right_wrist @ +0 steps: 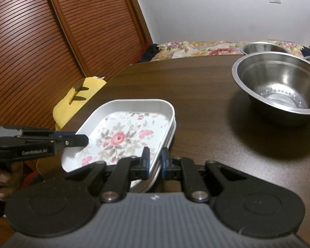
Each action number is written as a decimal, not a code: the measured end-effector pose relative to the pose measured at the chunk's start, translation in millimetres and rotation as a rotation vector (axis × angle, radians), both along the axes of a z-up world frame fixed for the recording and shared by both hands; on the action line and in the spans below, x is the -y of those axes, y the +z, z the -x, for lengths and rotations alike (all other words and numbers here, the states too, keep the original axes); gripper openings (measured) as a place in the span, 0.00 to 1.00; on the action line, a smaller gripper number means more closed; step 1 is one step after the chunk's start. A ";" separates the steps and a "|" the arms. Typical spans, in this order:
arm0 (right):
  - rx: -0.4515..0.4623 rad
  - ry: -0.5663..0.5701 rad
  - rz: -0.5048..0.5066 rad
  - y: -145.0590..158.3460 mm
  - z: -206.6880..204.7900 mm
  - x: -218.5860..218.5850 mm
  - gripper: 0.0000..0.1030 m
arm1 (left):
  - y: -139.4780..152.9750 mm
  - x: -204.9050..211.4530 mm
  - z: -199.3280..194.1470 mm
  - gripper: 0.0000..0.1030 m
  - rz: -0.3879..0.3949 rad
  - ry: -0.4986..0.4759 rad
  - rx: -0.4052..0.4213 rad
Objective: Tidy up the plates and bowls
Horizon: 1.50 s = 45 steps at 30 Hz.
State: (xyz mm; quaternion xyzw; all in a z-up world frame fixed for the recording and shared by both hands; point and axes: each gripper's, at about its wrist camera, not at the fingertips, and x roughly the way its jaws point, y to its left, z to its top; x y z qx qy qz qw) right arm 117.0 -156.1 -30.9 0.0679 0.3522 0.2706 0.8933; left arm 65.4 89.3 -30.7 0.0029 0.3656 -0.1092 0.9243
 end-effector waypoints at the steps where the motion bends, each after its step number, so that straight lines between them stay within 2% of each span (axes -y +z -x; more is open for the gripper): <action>1: 0.004 -0.002 0.002 -0.2 0.0 -0.8 0.12 | -0.4 -0.7 0.0 0.12 -0.003 0.004 0.001; 7: 0.013 -0.011 -0.010 -4.5 3.1 0.0 0.12 | -8.6 -3.2 -0.9 0.12 -0.004 0.010 -0.024; 32: 0.026 -0.029 -0.035 -7.5 13.6 -1.5 0.14 | -2.4 -3.2 -6.0 0.12 -0.010 0.014 -0.006; 45: 0.154 -0.113 -0.019 27.3 19.0 30.7 0.14 | 25.4 16.1 -12.7 0.12 -0.012 -0.022 0.062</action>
